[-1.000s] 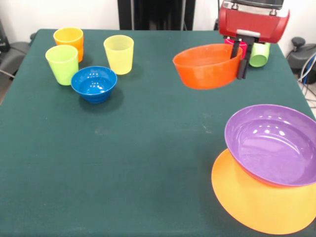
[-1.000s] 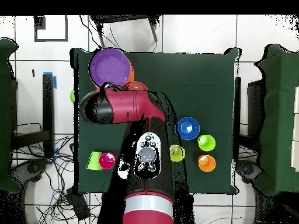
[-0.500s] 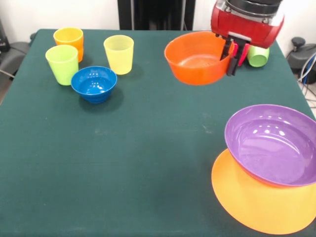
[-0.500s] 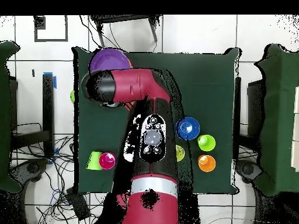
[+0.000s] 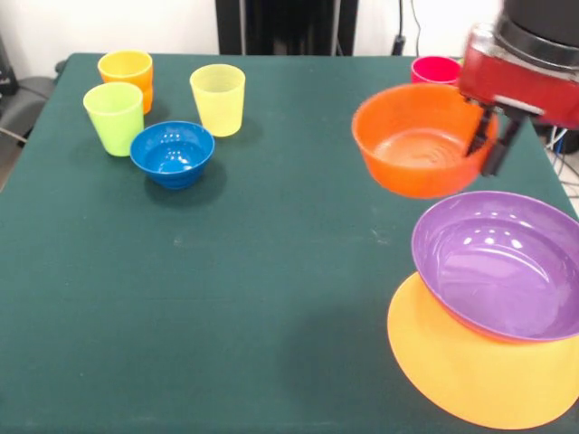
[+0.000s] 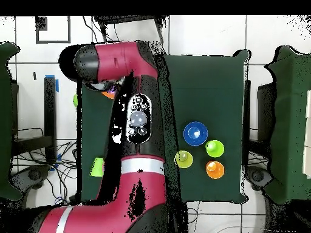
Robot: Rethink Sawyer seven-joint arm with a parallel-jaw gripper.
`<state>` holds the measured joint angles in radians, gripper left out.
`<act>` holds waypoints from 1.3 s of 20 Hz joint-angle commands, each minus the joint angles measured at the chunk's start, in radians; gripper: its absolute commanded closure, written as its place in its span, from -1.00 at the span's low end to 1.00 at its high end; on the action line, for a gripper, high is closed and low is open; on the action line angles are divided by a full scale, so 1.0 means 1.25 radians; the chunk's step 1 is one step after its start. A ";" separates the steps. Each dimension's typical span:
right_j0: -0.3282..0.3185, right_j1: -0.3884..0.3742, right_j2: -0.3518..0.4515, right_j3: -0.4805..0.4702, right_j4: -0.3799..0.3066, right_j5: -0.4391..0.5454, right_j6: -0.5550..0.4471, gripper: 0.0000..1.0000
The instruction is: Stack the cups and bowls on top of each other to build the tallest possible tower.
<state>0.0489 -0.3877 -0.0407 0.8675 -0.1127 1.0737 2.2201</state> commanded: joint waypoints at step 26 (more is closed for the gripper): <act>0.097 0.303 -0.099 -0.508 -0.048 0.095 0.013 1.00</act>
<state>0.1566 -0.0413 -0.1826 0.2506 -0.1291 1.2096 2.2201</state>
